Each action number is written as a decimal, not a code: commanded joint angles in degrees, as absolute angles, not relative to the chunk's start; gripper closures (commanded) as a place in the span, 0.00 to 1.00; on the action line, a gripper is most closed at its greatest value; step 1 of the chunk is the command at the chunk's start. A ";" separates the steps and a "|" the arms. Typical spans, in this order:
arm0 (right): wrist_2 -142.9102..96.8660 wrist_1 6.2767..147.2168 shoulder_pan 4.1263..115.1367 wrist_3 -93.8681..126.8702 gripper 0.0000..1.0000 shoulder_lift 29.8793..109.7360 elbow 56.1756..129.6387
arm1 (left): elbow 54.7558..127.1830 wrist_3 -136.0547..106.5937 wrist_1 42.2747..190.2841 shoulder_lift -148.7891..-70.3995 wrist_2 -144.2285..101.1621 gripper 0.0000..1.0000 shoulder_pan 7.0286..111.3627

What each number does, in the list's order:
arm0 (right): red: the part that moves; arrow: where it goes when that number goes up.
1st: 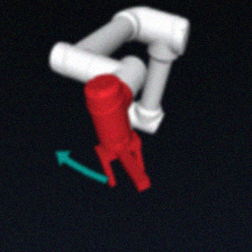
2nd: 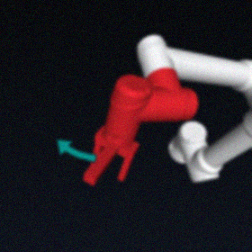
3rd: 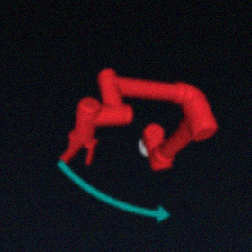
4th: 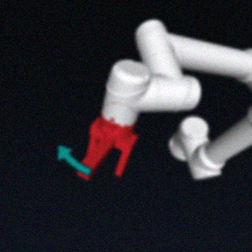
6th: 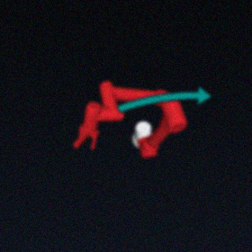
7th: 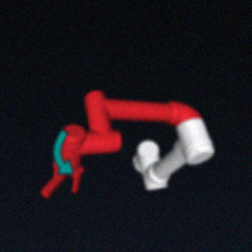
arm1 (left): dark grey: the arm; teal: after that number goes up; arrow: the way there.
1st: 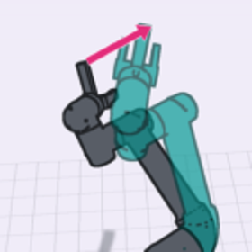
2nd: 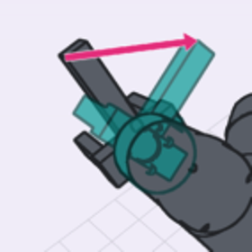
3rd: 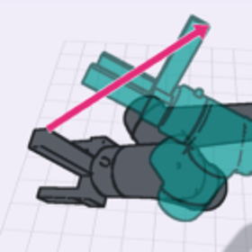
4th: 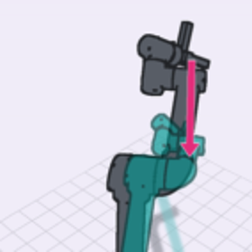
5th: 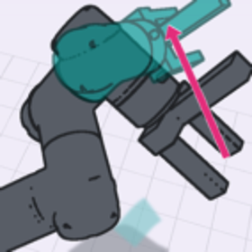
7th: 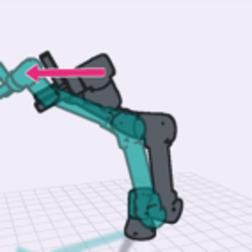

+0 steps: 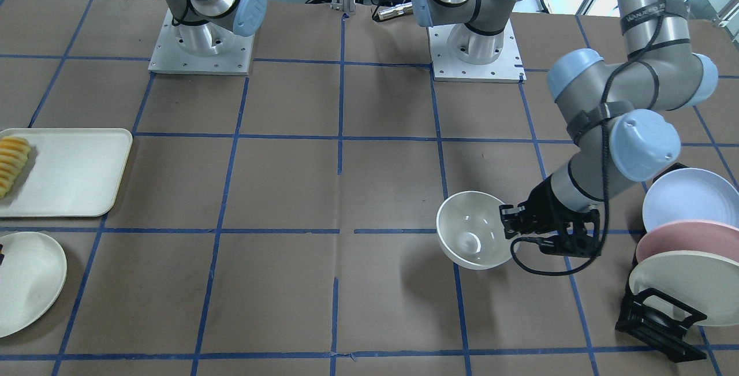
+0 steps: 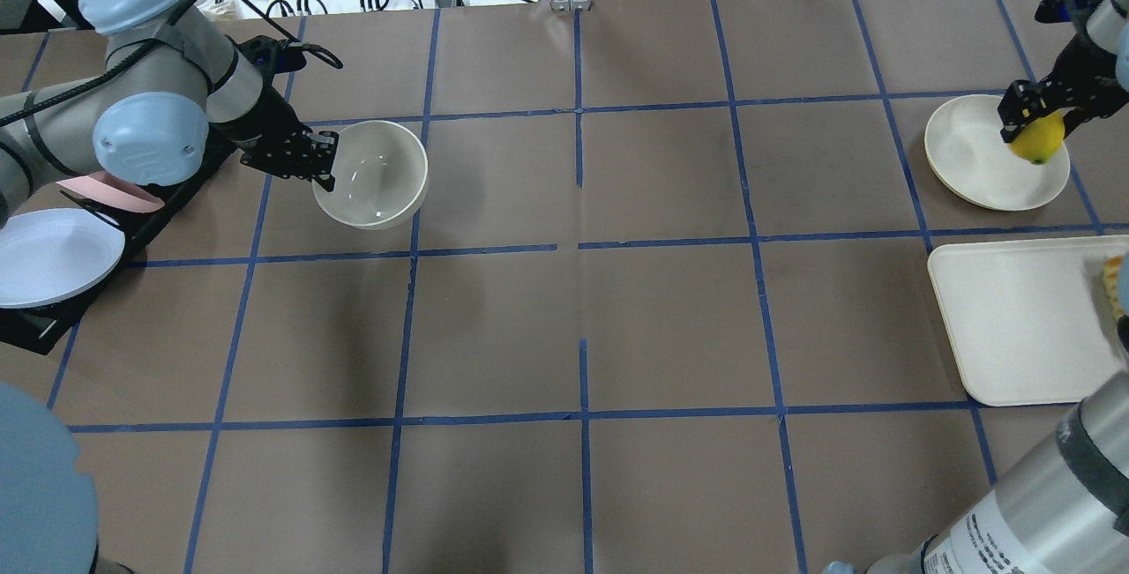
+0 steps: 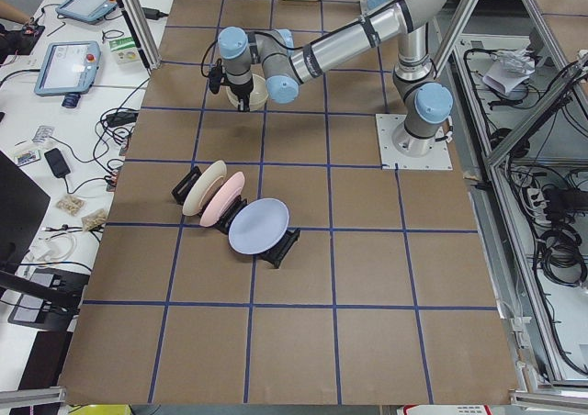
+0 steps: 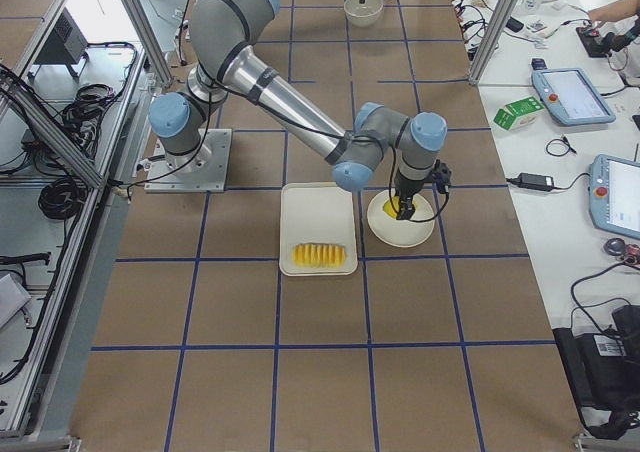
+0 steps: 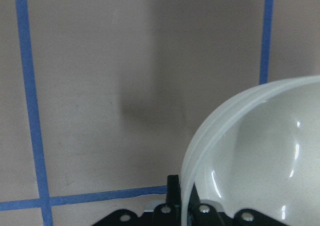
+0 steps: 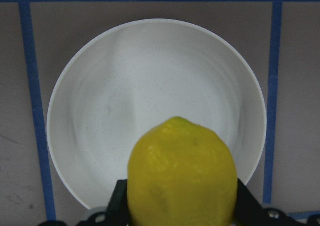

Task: Place bowl and put lemon in it

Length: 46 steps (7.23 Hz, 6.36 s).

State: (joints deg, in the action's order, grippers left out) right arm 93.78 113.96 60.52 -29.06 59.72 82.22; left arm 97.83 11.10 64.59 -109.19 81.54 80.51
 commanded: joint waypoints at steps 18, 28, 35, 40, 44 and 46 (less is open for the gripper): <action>89.65 99.84 103.17 11.16 1.00 69.44 84.81 | 92.30 -9.32 84.06 -96.18 82.44 0.00 102.40; 89.48 112.85 112.59 20.57 1.00 60.30 86.48 | 90.79 -0.09 89.74 -89.38 87.10 0.00 88.93; 89.65 115.84 112.59 20.57 0.56 56.79 88.24 | 90.88 -0.26 86.66 -90.09 89.21 0.00 90.70; 90.00 114.97 112.41 20.48 0.00 59.84 88.07 | 91.32 -0.09 86.75 -89.91 88.95 0.00 90.70; 90.09 110.58 107.78 17.86 0.00 68.53 87.63 | 91.32 0.09 86.75 -89.82 88.95 0.00 90.70; 89.92 103.82 98.84 14.34 0.00 75.20 88.06 | 91.32 0.18 86.75 -89.82 88.95 0.00 90.70</action>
